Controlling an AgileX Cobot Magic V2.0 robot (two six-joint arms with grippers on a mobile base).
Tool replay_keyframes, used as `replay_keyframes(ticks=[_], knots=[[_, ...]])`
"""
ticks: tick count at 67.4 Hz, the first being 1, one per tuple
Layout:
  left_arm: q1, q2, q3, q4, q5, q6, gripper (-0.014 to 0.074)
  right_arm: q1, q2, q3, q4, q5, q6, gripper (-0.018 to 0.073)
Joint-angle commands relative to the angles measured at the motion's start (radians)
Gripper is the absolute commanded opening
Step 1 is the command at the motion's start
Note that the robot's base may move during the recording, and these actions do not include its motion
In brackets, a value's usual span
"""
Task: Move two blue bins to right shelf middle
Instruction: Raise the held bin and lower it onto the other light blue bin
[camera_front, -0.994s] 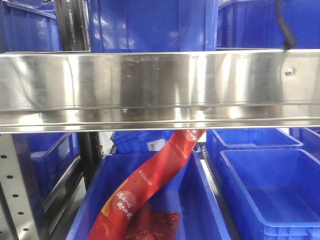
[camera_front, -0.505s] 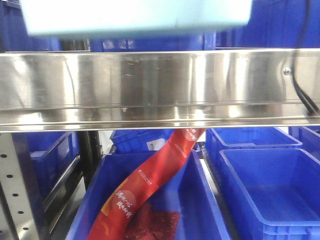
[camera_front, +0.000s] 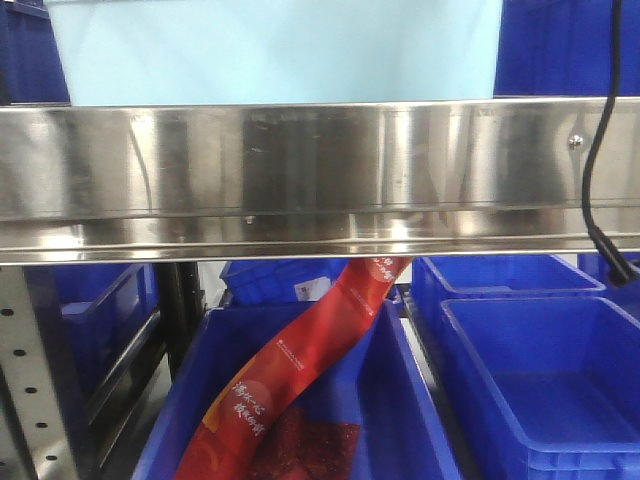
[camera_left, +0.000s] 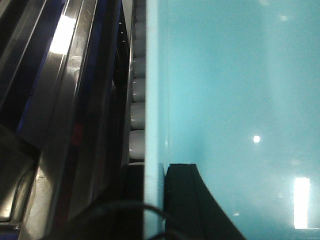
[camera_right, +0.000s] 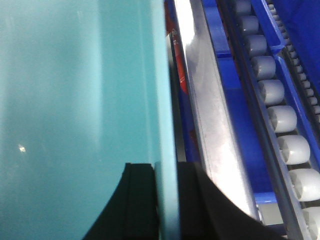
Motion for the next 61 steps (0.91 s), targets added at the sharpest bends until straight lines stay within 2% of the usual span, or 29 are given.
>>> replay_keyframes(ticks=[1,4,8,11,14,18,22,26,39,46,52,61], knots=[[-0.008,-0.006,-0.01,0.01,-0.078,-0.005,-0.0062,0.007,-0.015,-0.01,0.0,-0.079,0.014,0.0001],[-0.008,-0.006,-0.01,0.012,-0.076,-0.005,-0.0018,0.007,-0.015,-0.01,0.0,-0.077,0.014,0.0085],[-0.008,-0.008,-0.01,0.036,-0.076,-0.005,0.0103,0.007,-0.015,-0.01,0.0,-0.076,0.014,0.0224],[-0.008,-0.012,-0.01,0.044,-0.076,-0.005,0.0175,0.007,-0.015,-0.012,0.0,-0.066,0.014,0.0277],[-0.008,-0.019,-0.012,0.047,-0.069,-0.005,0.0292,0.007,-0.019,-0.017,0.0,-0.059,0.014,0.0312],[-0.008,-0.03,-0.019,0.052,-0.059,-0.005,0.0396,0.007,-0.03,-0.019,-0.013,-0.061,0.014,0.0328],[-0.008,-0.038,-0.029,0.052,-0.049,-0.005,0.0461,0.007,-0.038,-0.024,-0.026,-0.061,0.014,0.033],[-0.008,-0.045,-0.033,0.052,-0.045,-0.005,0.0482,0.007,-0.048,-0.026,-0.044,-0.061,0.014,0.033],[-0.01,-0.058,-0.064,0.048,-0.033,-0.005,0.0458,0.007,-0.089,-0.026,-0.075,-0.057,0.014,0.033],[-0.01,-0.076,-0.093,0.016,-0.013,-0.005,0.0401,0.008,-0.119,-0.026,-0.075,-0.061,-0.002,0.0314],[-0.01,-0.094,-0.12,-0.001,0.021,-0.005,0.0272,0.008,-0.145,-0.026,-0.075,-0.061,-0.037,0.0216],[-0.01,-0.116,-0.125,-0.003,0.041,-0.003,0.001,0.008,-0.165,-0.026,-0.075,-0.061,-0.053,-0.0032]])
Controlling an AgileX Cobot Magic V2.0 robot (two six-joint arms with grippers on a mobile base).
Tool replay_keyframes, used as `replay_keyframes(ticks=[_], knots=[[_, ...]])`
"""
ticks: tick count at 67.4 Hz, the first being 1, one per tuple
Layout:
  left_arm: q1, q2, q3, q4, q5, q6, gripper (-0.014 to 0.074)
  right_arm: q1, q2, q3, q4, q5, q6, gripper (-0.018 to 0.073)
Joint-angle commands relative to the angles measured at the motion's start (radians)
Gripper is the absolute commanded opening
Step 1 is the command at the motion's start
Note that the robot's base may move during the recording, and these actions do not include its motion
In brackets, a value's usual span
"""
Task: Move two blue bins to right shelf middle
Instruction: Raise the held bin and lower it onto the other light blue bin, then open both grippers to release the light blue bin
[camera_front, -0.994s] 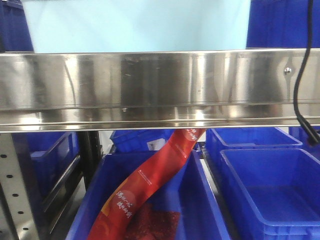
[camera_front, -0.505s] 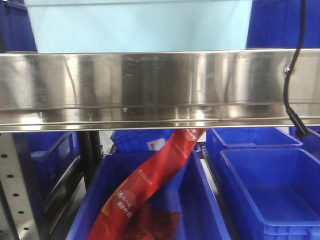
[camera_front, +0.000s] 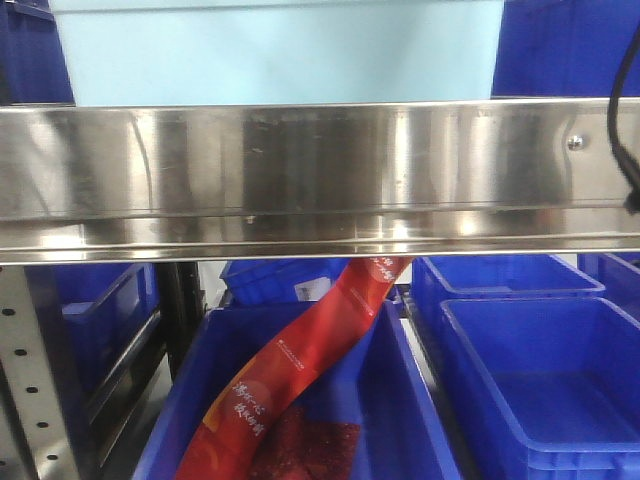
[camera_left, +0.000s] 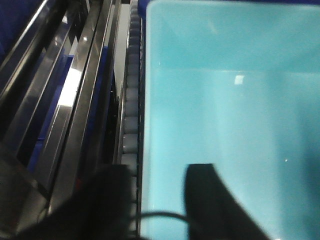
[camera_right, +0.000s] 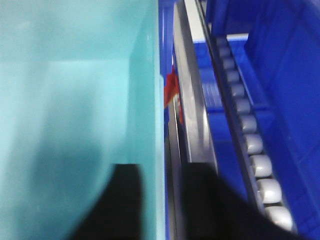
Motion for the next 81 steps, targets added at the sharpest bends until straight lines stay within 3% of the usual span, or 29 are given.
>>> replay_keyframes(ticks=[1,5,12,16,20,26,36,55,61,67,81], knots=[[-0.007,-0.022,-0.009,-0.008,0.023,0.008,-0.0034,0.001,-0.02,-0.01,-0.021,-0.013,-0.021,-0.007],[-0.007,-0.022,-0.007,-0.014,0.044,0.018,-0.0109,0.001,-0.02,-0.01,-0.021,-0.013,-0.03,-0.0169],[-0.007,-0.029,-0.008,-0.091,0.048,0.076,-0.0109,0.001,-0.031,-0.008,0.011,-0.015,-0.054,-0.0166],[-0.007,-0.045,-0.005,-0.155,0.037,0.15,-0.0109,0.001,-0.052,0.01,0.014,-0.034,-0.073,-0.0166],[-0.007,-0.077,0.032,-0.239,-0.024,0.241,-0.0109,0.001,-0.092,0.079,0.014,-0.114,-0.08,-0.0166],[-0.007,-0.133,0.113,-0.313,-0.143,0.275,-0.0109,0.001,-0.17,0.202,0.014,-0.268,-0.08,-0.0166],[-0.007,-0.264,0.299,-0.321,-0.329,0.275,-0.0109,0.001,-0.313,0.456,0.004,-0.559,-0.08,-0.0166],[-0.007,-0.535,0.745,-0.308,-0.748,0.28,-0.0109,0.001,-0.557,0.867,-0.087,-0.967,-0.08,-0.0166],[-0.007,-0.6,0.849,-0.308,-0.826,0.28,-0.0109,0.001,-0.611,0.94,-0.087,-0.993,-0.08,-0.0166],[-0.007,-0.694,0.94,-0.308,-0.825,0.28,-0.0109,0.001,-0.702,1.017,-0.087,-0.991,-0.08,-0.0166],[-0.007,-0.804,0.98,-0.304,-0.83,0.28,-0.0111,0.001,-0.817,1.049,-0.087,-0.929,-0.08,-0.0166]])
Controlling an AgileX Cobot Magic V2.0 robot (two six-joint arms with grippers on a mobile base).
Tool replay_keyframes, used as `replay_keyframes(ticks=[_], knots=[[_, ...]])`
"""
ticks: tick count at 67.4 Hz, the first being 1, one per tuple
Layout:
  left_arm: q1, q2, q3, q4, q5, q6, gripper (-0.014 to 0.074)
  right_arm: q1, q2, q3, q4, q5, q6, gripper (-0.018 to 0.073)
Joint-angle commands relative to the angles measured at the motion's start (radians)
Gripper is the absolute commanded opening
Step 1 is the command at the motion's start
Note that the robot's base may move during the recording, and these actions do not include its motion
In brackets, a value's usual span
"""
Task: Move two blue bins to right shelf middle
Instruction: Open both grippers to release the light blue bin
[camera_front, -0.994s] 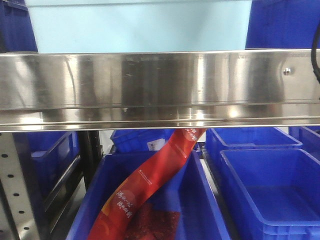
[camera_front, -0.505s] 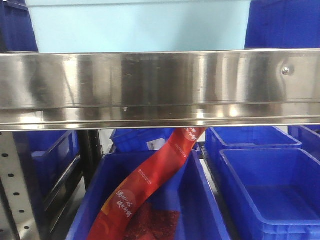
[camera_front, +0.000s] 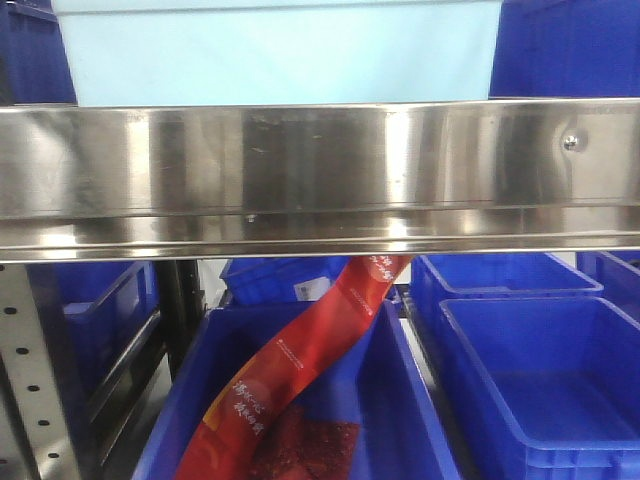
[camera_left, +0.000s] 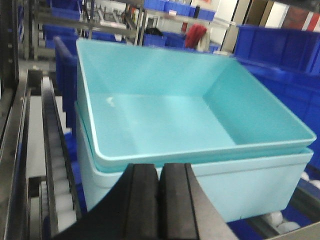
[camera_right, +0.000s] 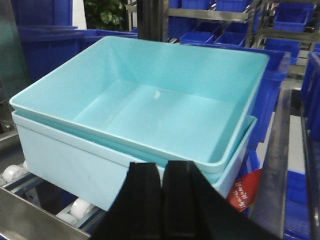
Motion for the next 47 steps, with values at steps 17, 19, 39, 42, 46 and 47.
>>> replay_keyframes(ticks=[17,19,39,42,46,47], knots=[[-0.006,-0.06,0.003,0.003,-0.036,0.006,-0.0111,-0.002,-0.081,0.002,-0.01,-0.073,-0.008,-0.0166],[-0.006,-0.06,0.003,0.003,-0.036,0.006,-0.0111,-0.002,-0.081,0.002,-0.01,-0.073,-0.008,-0.0166],[-0.006,-0.06,0.003,0.003,-0.036,0.006,-0.0111,-0.002,-0.101,0.006,-0.01,-0.08,-0.008,-0.0166],[-0.006,-0.06,0.003,0.003,-0.036,0.006,-0.0111,-0.002,-0.122,0.006,-0.01,-0.052,-0.008,-0.0166],[-0.006,-0.06,0.003,0.003,-0.036,0.006,-0.0111,-0.009,-0.158,0.018,-0.008,-0.022,-0.034,-0.0166],[-0.006,-0.06,0.003,0.003,-0.036,0.006,-0.0111,-0.012,-0.171,0.026,0.002,-0.022,-0.07,-0.0166]])
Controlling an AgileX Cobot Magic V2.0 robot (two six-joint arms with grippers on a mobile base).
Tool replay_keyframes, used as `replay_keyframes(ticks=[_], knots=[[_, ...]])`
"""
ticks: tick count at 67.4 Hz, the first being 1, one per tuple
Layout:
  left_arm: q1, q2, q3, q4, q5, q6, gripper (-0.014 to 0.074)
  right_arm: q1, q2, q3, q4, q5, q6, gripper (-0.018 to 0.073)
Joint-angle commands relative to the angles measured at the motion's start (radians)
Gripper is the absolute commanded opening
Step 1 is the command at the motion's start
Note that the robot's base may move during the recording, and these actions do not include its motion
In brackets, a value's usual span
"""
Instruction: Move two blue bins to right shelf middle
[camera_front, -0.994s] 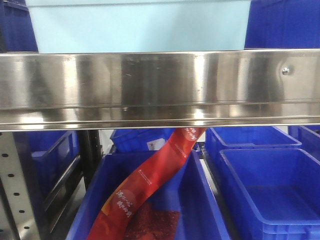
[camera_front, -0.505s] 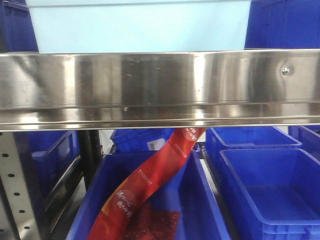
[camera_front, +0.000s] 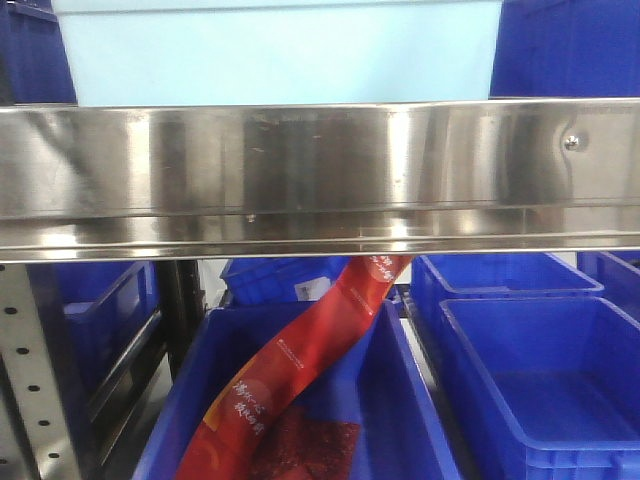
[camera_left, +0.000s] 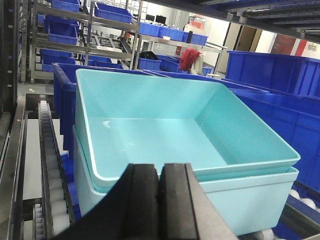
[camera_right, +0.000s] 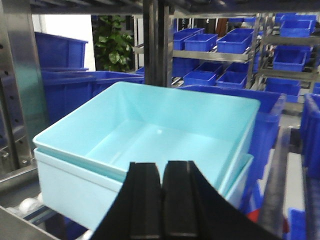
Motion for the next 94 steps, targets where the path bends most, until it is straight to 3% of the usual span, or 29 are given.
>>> replay_keyframes(ticks=[1,7,10,13,18,28,40,54,94], knots=[[-0.006,-0.006,0.001,0.003,-0.02,0.006,-0.0111,-0.02,-0.06,0.02,0.015,0.014,-0.09,-0.0166],[-0.006,-0.006,0.001,0.003,-0.02,0.006,-0.0111,-0.09,-0.135,0.09,0.224,0.012,-0.404,-0.0166],[-0.006,-0.006,0.001,0.003,-0.02,0.006,-0.0111,-0.138,-0.17,0.136,0.319,0.002,-0.505,-0.0166],[-0.006,-0.006,0.001,0.003,-0.02,0.006,-0.0111,-0.181,-0.202,0.184,0.375,-0.001,-0.542,-0.0166],[-0.006,-0.006,0.001,0.003,-0.02,0.006,-0.0111,-0.271,-0.251,0.276,0.471,-0.008,-0.544,-0.0166],[-0.006,-0.006,0.001,0.003,-0.02,0.006,-0.0111,-0.397,-0.353,0.427,0.501,-0.026,-0.544,-0.0166],[-0.006,-0.006,0.001,0.003,-0.02,0.006,-0.0111,-0.48,-0.517,0.58,0.518,-0.026,-0.544,-0.0166],[-0.006,-0.006,0.001,0.003,-0.02,0.006,-0.0111,-0.492,-0.707,0.713,0.518,-0.024,-0.544,-0.0166],[-0.006,-0.006,0.001,0.003,-0.02,0.006,-0.0111,-0.492,-0.707,0.724,0.524,-0.052,-0.54,-0.0166]])
